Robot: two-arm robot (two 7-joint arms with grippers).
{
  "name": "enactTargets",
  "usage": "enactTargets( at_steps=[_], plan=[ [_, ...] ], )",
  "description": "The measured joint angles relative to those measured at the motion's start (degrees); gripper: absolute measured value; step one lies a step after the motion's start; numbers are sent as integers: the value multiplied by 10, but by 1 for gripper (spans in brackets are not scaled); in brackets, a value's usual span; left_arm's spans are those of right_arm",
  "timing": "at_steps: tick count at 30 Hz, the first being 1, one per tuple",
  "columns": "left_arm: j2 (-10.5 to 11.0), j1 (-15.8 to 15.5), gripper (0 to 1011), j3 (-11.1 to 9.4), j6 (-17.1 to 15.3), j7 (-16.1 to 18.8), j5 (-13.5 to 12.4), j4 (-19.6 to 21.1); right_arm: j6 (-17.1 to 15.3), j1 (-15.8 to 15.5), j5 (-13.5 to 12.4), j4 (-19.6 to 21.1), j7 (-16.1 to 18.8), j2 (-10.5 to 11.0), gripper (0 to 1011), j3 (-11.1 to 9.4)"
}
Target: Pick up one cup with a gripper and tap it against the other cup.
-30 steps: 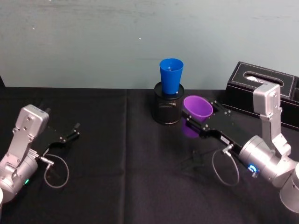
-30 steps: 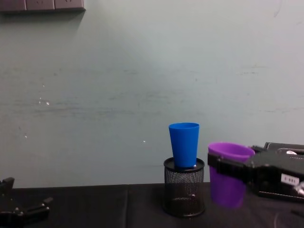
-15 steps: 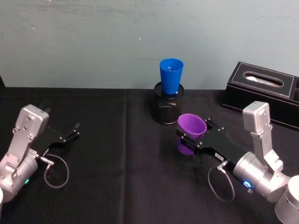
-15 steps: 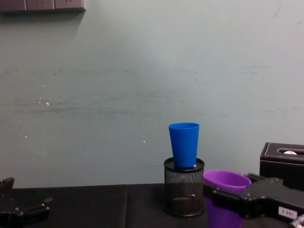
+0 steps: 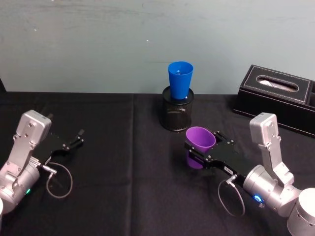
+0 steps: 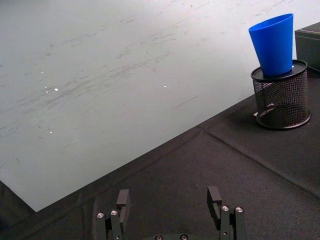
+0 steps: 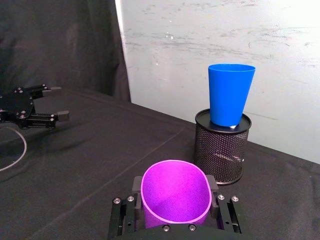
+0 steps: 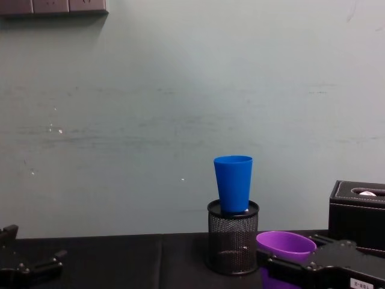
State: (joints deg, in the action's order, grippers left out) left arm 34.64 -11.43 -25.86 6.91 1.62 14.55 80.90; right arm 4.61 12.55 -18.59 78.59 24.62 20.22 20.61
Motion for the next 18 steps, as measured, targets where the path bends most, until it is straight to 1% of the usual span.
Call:
enactTargets(
  at_steps=[18],
  plan=[
    [0,0,1011,0,0,0,0,0,0,-1,-1,5,0,1,735,-1]
  ],
)
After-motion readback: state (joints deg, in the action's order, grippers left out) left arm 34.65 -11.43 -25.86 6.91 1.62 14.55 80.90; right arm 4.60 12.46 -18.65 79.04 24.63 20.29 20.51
